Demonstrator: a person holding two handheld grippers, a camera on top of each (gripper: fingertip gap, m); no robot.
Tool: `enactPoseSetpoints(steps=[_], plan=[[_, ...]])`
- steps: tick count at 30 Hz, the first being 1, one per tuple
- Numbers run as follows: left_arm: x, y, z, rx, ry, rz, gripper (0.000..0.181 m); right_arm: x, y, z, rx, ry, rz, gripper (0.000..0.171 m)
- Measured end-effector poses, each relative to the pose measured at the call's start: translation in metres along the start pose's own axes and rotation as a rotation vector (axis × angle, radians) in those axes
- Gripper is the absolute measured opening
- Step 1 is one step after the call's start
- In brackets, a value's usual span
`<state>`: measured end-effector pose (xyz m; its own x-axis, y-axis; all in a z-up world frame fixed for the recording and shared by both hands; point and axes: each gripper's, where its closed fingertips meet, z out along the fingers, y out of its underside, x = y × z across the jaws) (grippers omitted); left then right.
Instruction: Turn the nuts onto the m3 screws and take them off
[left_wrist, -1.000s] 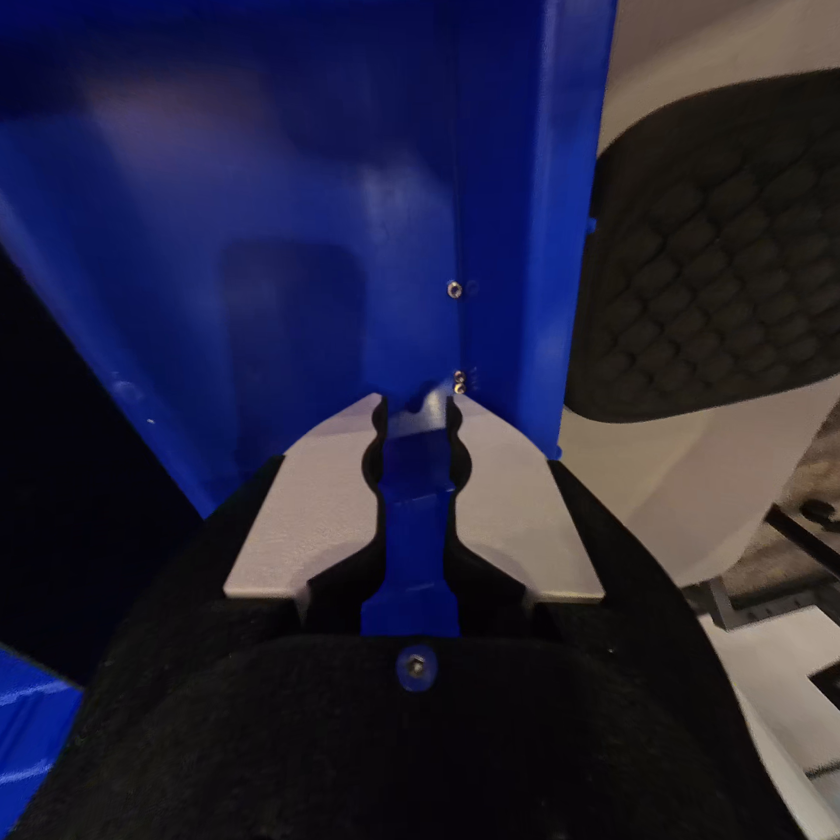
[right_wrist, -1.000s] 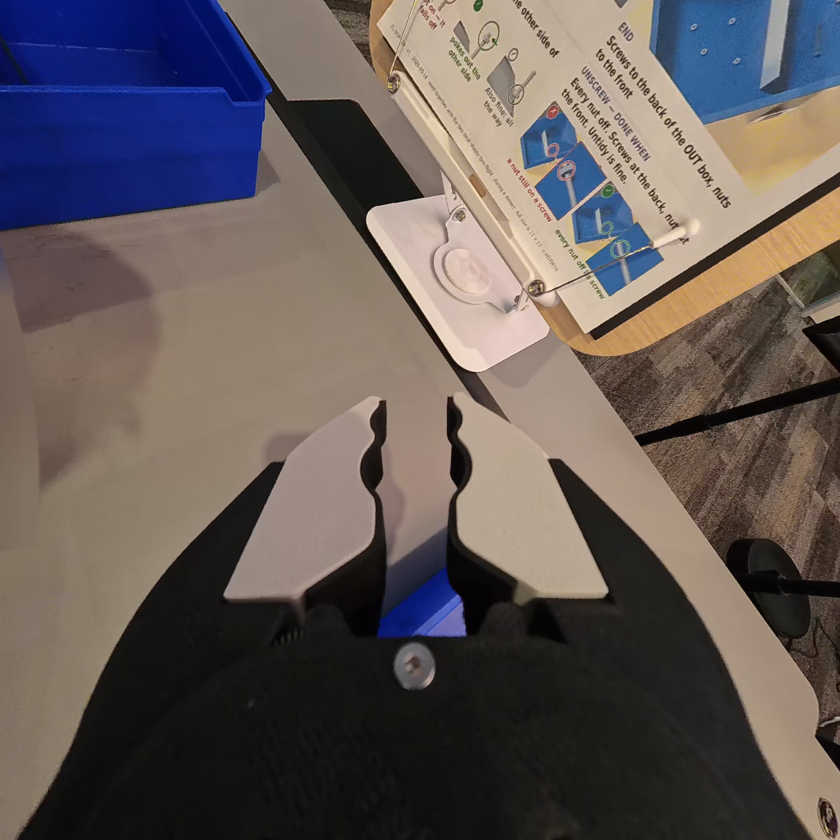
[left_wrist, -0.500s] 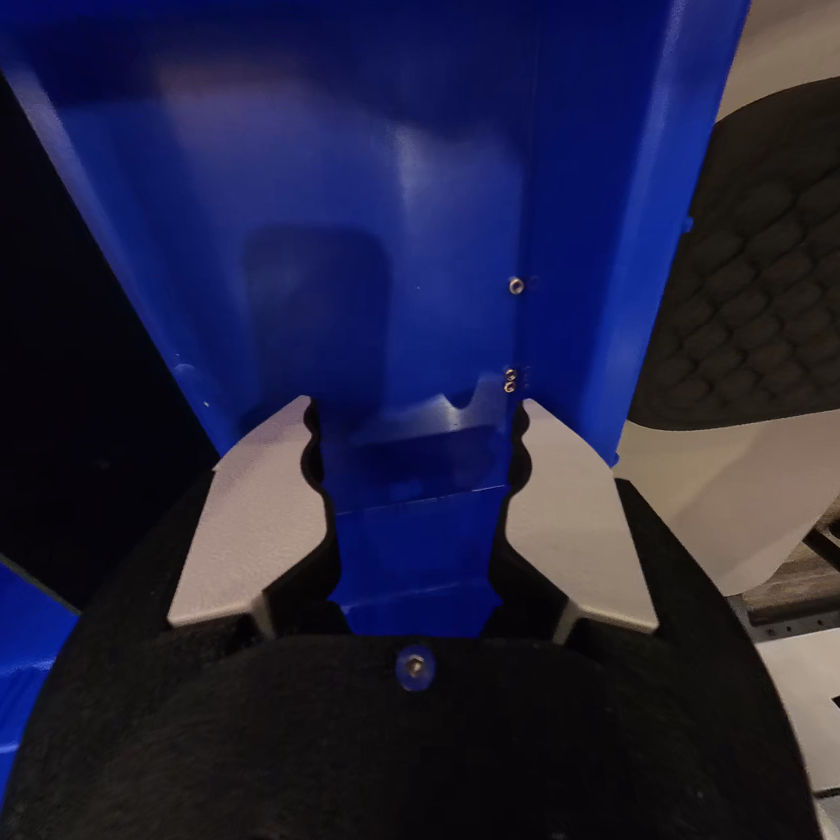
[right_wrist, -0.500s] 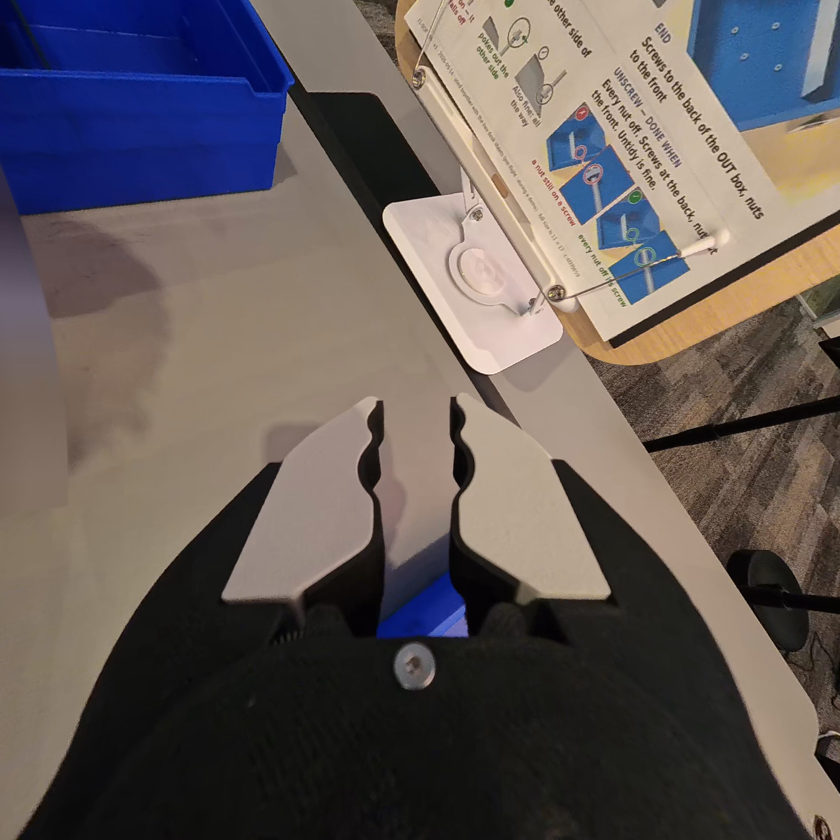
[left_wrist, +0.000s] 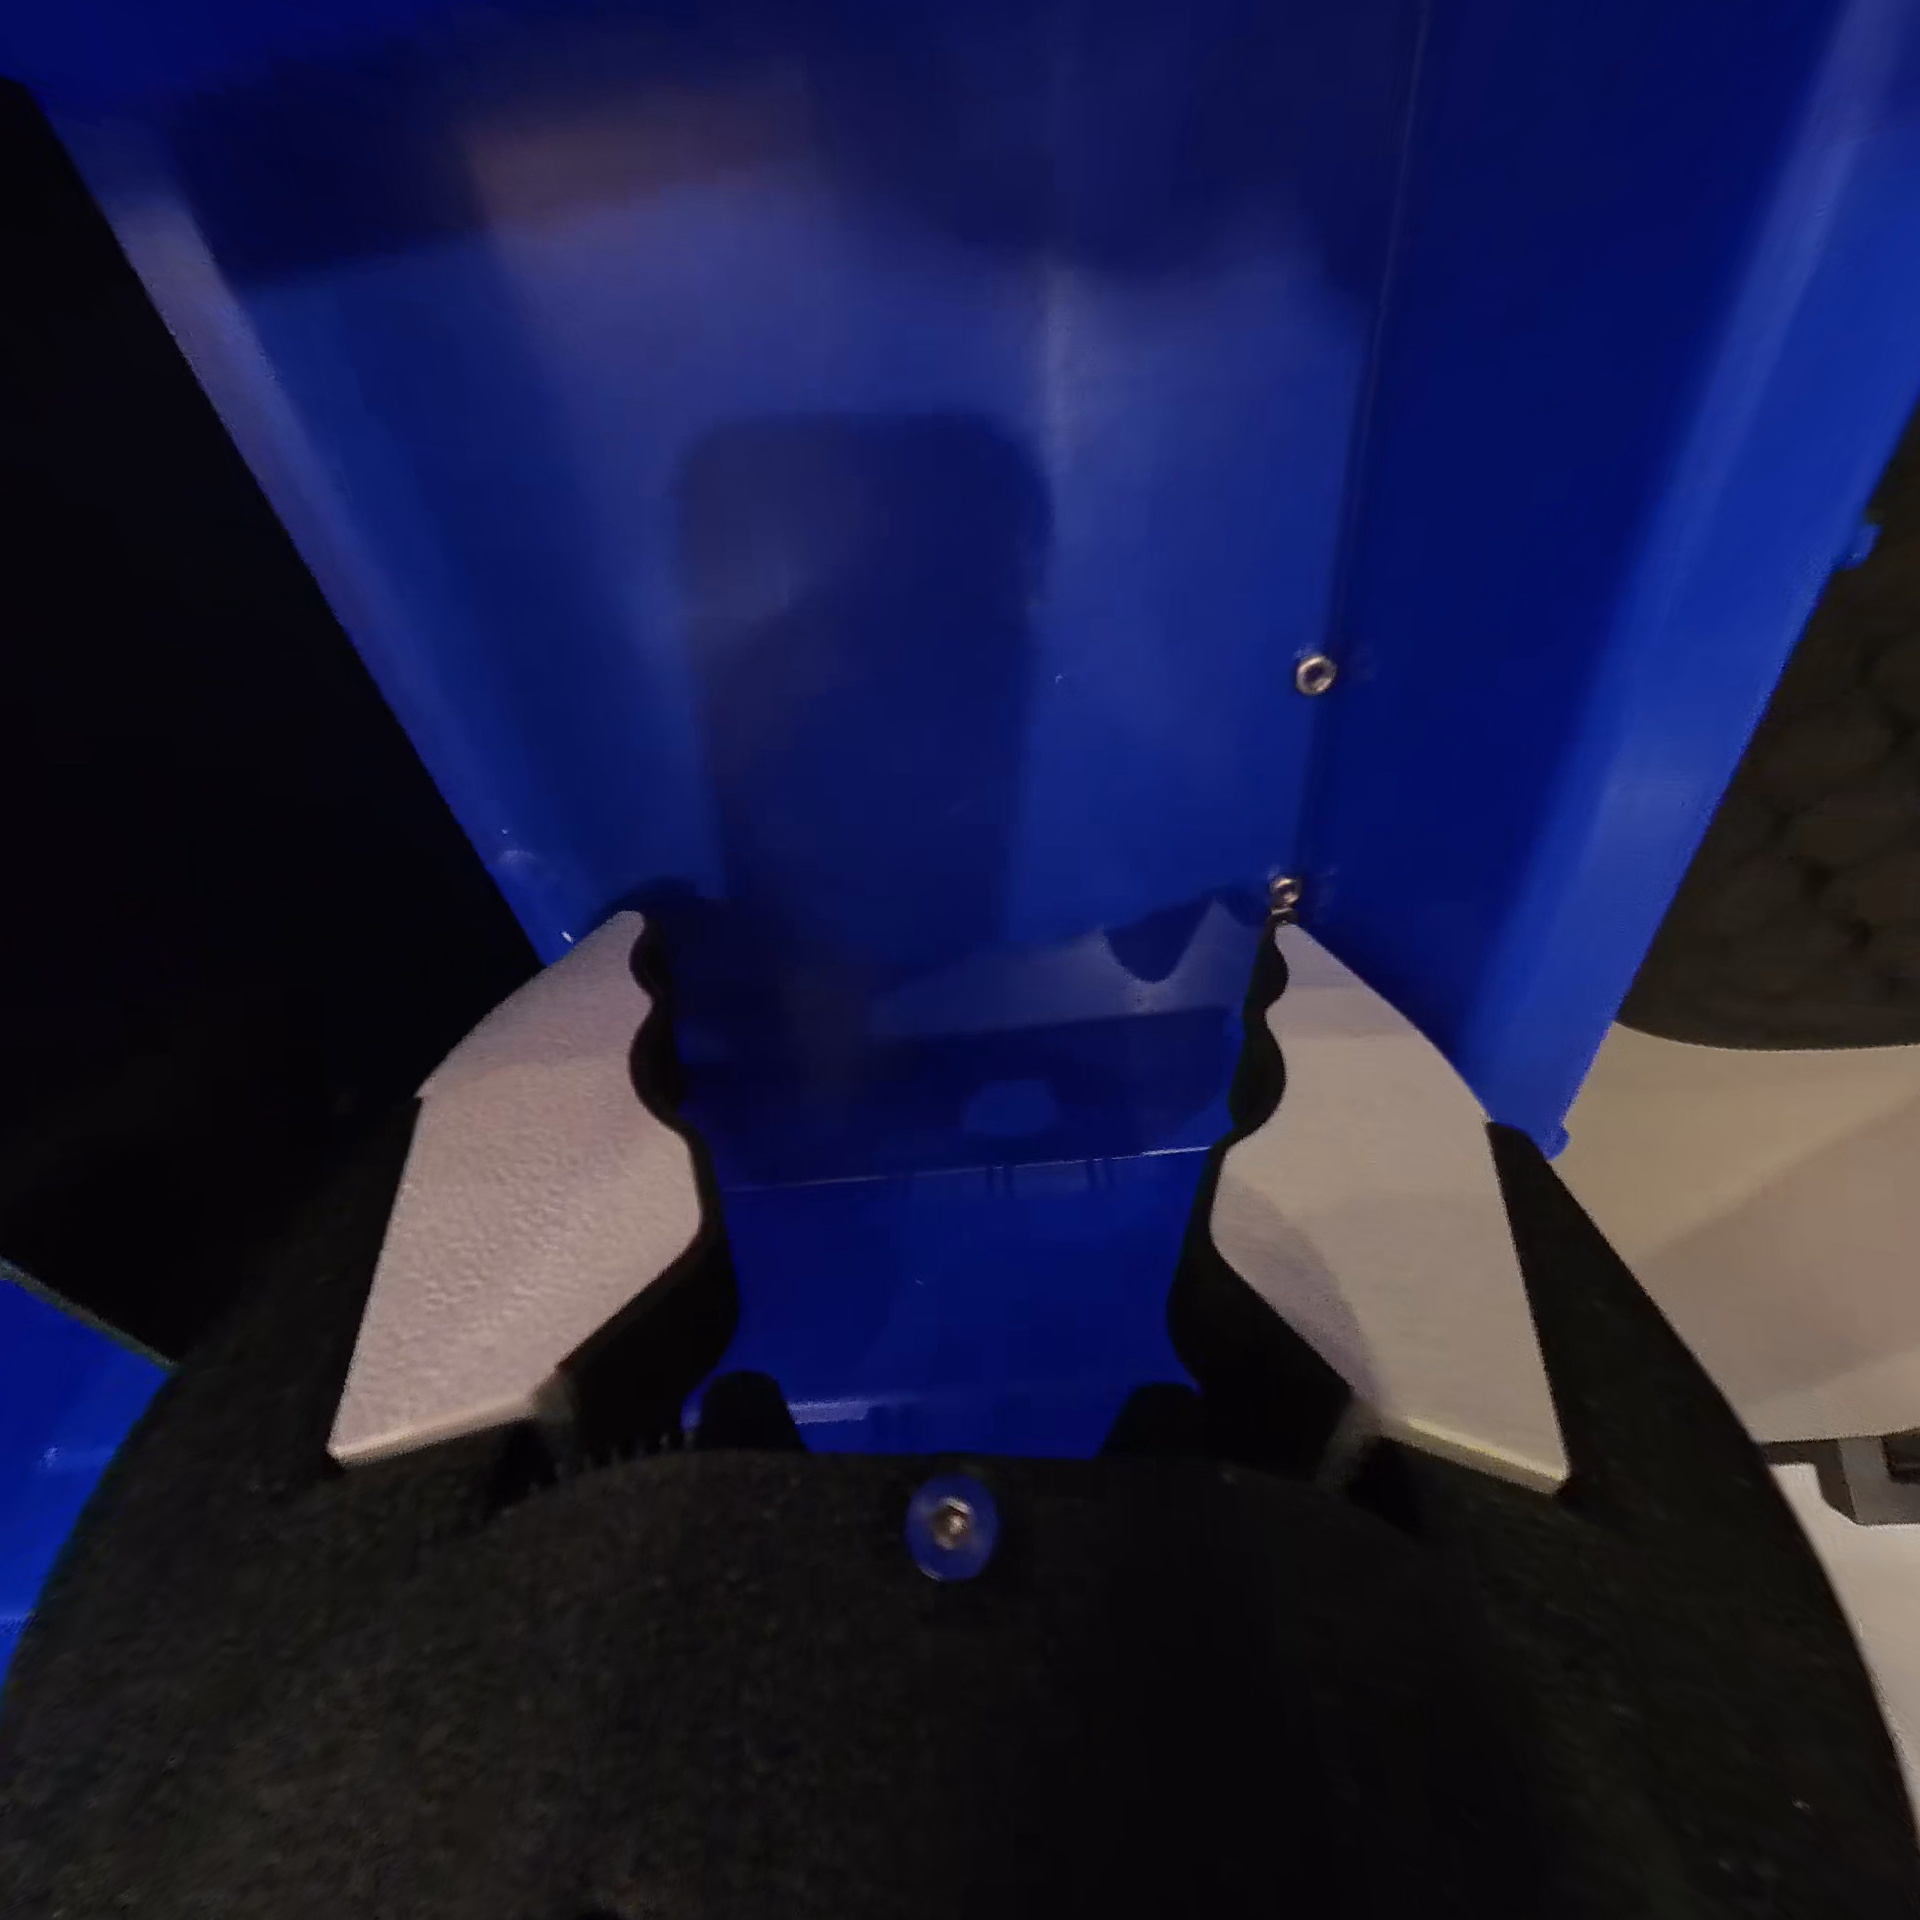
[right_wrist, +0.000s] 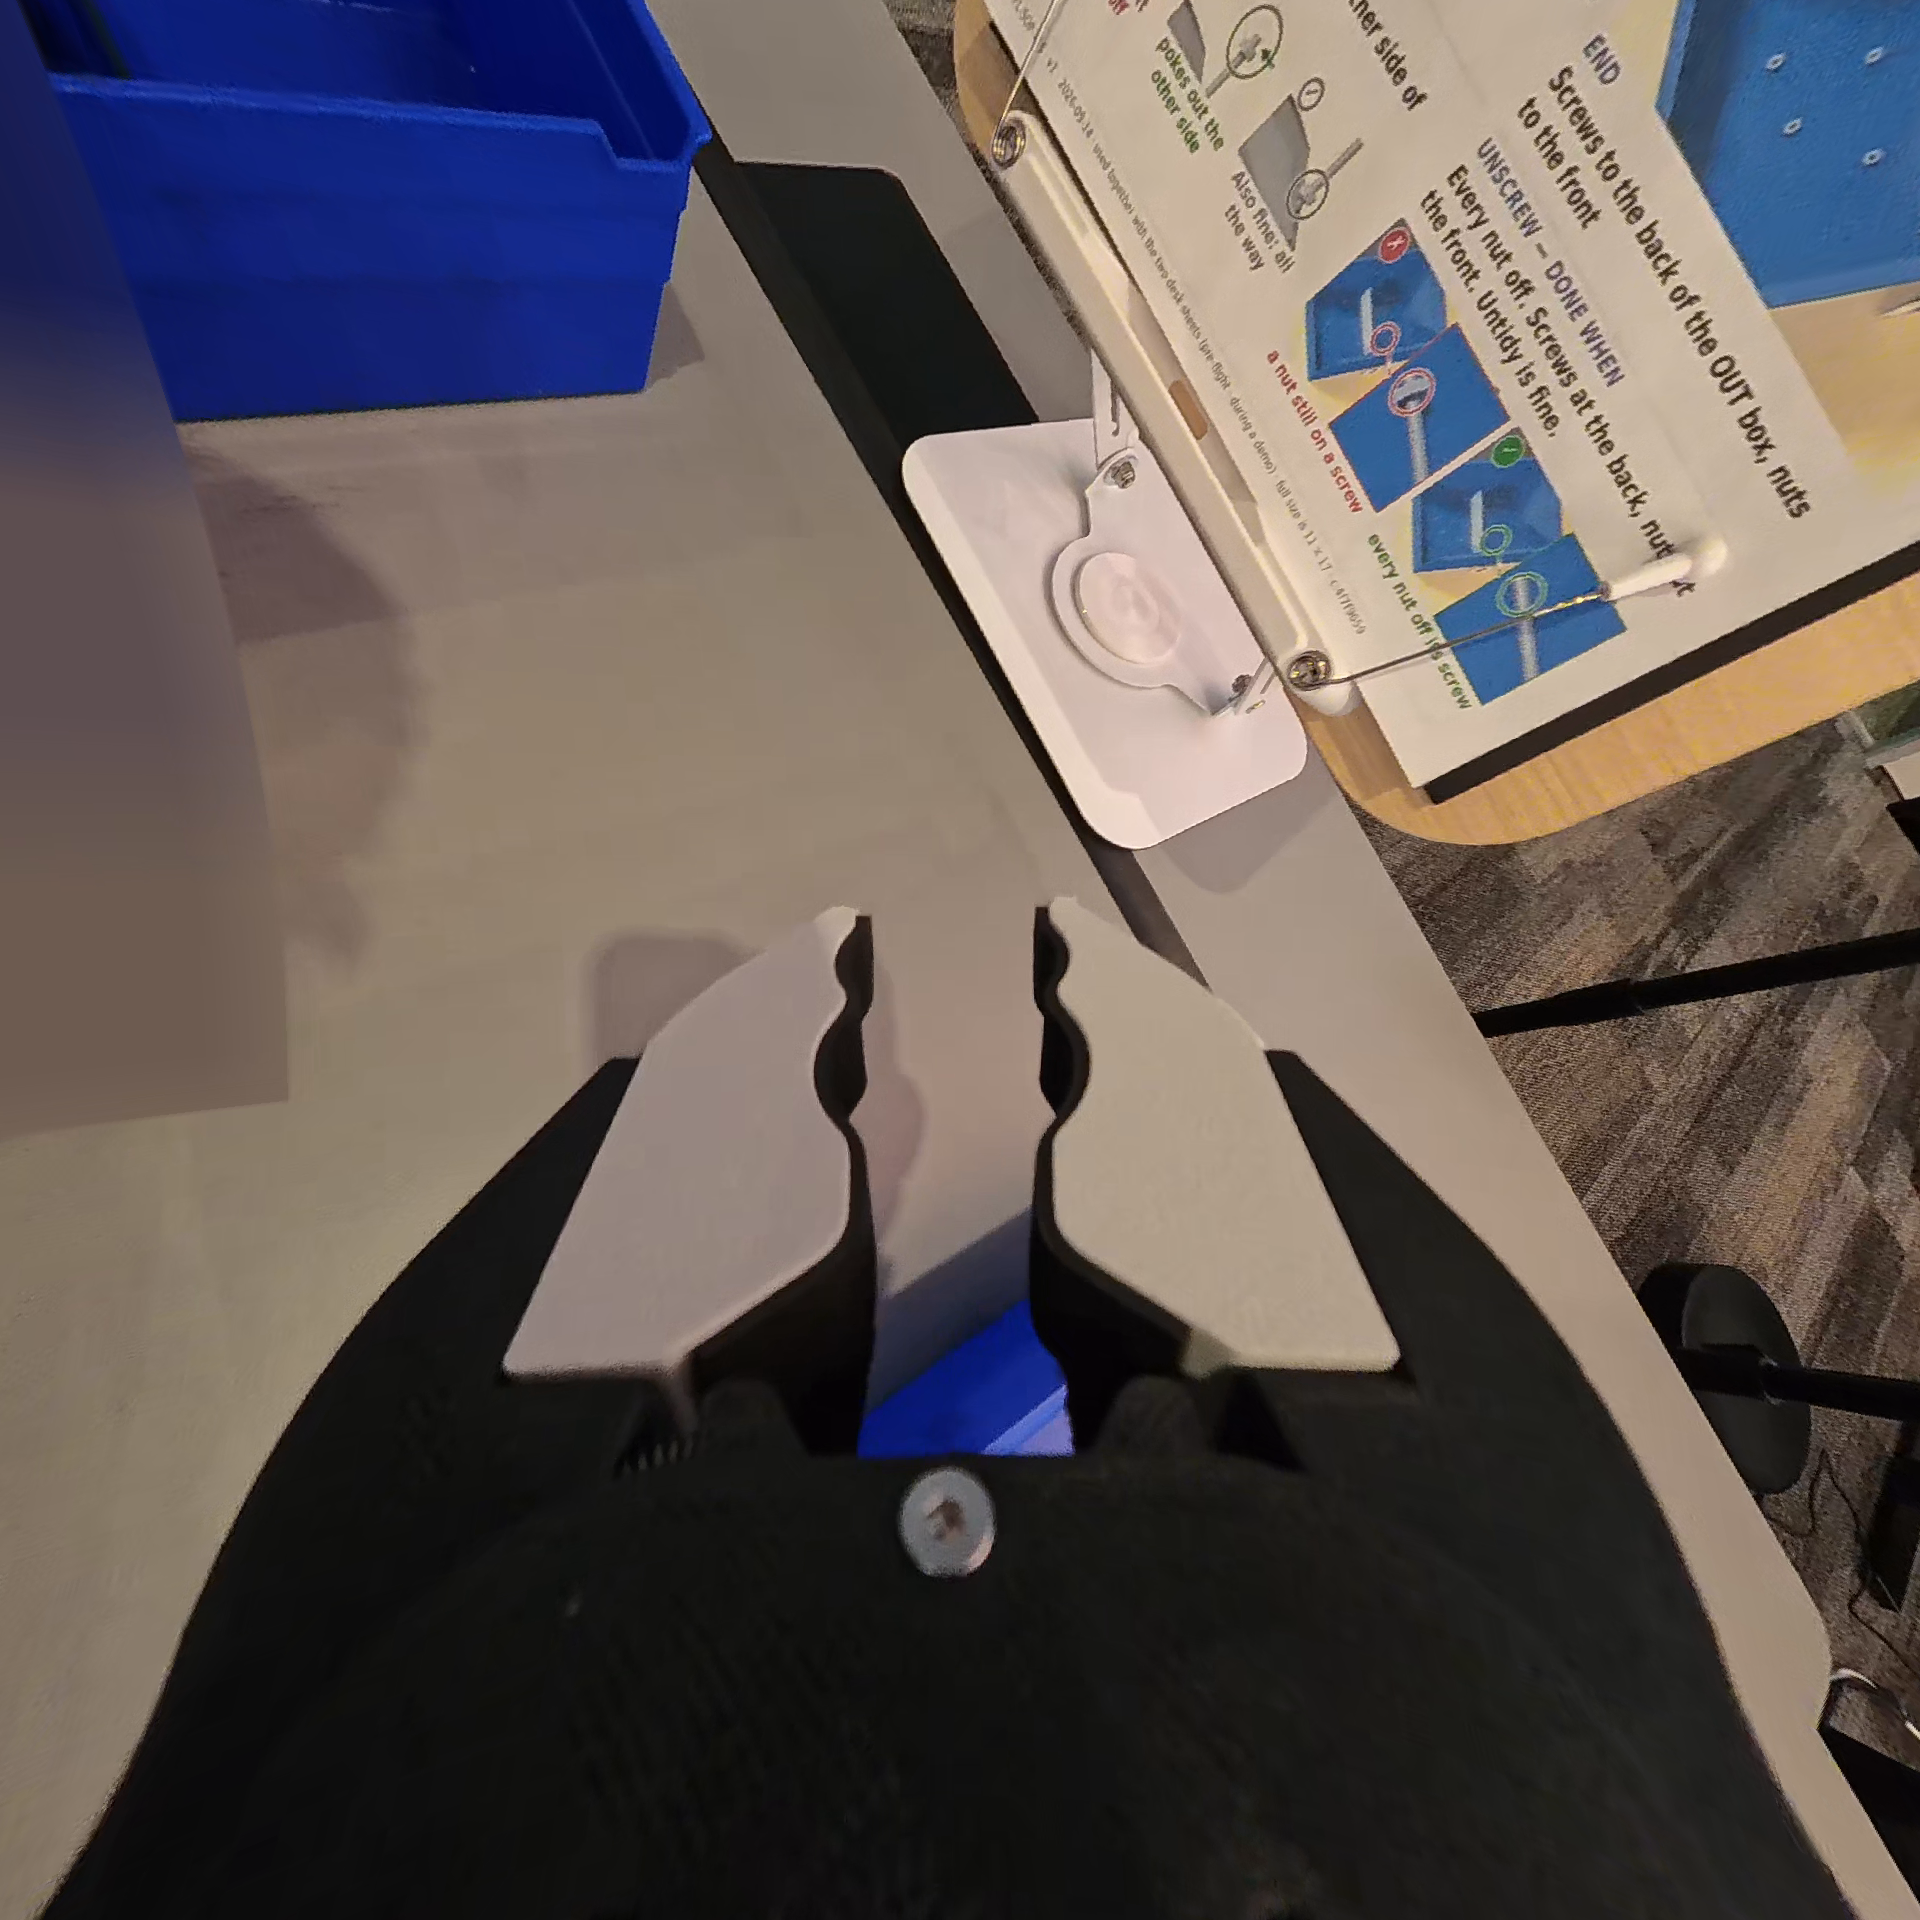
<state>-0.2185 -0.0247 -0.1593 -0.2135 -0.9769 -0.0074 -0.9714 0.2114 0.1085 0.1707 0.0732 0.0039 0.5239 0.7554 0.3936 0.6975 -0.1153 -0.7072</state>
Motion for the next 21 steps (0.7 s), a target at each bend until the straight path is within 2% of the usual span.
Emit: enactPoseSetpoints(steps=[18,21], plan=[[0.0,0.004,0.002,-0.026,-0.004,-0.047,0.111,-0.007,0.005,0.004,-0.045,-0.01,-0.062,0.031],[-0.009,0.011,0.0,-0.061,-0.068,-0.059,0.105,-0.008,0.005,0.005,-0.047,-0.015,-0.063,0.031]])
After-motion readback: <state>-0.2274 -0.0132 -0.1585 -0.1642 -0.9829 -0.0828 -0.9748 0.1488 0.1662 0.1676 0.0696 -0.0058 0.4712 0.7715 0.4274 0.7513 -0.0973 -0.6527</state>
